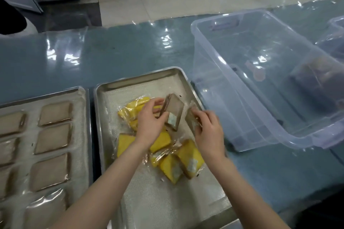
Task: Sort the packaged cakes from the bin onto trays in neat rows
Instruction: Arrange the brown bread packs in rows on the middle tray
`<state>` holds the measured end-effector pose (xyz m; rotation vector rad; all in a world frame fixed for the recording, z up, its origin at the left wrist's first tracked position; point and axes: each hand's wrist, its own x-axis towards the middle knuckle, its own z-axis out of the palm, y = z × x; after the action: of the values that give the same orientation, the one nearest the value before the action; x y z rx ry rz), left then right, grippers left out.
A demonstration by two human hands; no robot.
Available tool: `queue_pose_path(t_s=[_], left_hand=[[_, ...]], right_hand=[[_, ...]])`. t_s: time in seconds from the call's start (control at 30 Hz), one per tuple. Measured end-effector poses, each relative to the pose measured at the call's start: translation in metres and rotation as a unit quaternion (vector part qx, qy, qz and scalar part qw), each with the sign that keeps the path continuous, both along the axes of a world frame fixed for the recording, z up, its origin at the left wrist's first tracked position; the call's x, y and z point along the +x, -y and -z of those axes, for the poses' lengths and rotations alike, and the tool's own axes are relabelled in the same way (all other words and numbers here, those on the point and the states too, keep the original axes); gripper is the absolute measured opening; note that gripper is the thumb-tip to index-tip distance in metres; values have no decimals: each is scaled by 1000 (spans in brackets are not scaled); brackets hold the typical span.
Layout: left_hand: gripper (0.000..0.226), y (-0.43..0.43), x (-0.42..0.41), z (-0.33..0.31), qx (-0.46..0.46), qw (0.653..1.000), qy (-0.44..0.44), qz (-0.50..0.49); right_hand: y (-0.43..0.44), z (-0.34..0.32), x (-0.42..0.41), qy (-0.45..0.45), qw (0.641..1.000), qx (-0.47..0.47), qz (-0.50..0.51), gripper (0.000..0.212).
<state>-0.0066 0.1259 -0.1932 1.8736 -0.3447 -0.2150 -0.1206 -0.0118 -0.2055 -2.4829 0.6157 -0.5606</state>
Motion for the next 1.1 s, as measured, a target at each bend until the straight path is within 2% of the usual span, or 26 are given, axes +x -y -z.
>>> queue_pose_path(t_s=[0.1, 0.23, 0.37, 0.57, 0.63, 0.7, 0.77, 0.83, 0.97, 1.03, 1.1], left_hand=[[35, -37, 6, -16, -60, 995, -42, -67], [30, -118, 7, -21, -116, 985, -58, -111], [27, -224, -9, -12, -143, 972, -66, -176], [29, -376, -44, 22, -117, 953, -85, -265], [27, -413, -54, 28, -110, 947, -98, -285], [29, -442, -65, 32, -101, 943, -103, -299], [24, -467, -74, 36, -78, 944, -110, -303], [23, -485, -80, 39, -64, 946, -111, -298], [32, -503, -93, 33, -76, 951, -125, -271], [37, -506, -99, 28, -88, 955, -128, -251], [41, -506, -107, 21, -100, 962, -119, -223]], right_hand=[[-37, -22, 11, 90, 996, -4, -21, 51], [-113, -37, 21, 129, 987, -33, -92, 52], [-202, -25, 28, 127, 971, -96, -179, 44], [-324, 6, 28, 118, 934, -164, -296, 39], [-354, 20, 20, 89, 923, -189, -324, 40], [-375, 40, 10, 17, 914, -200, -353, 51], [-389, 57, -1, -63, 905, -180, -381, 58], [-396, 63, -10, -120, 897, -158, -395, 50], [-405, 51, -20, -150, 912, -104, -368, 45], [-415, 37, -23, -131, 934, -27, -330, 41], [-427, 25, -26, -141, 942, 107, -285, 43]])
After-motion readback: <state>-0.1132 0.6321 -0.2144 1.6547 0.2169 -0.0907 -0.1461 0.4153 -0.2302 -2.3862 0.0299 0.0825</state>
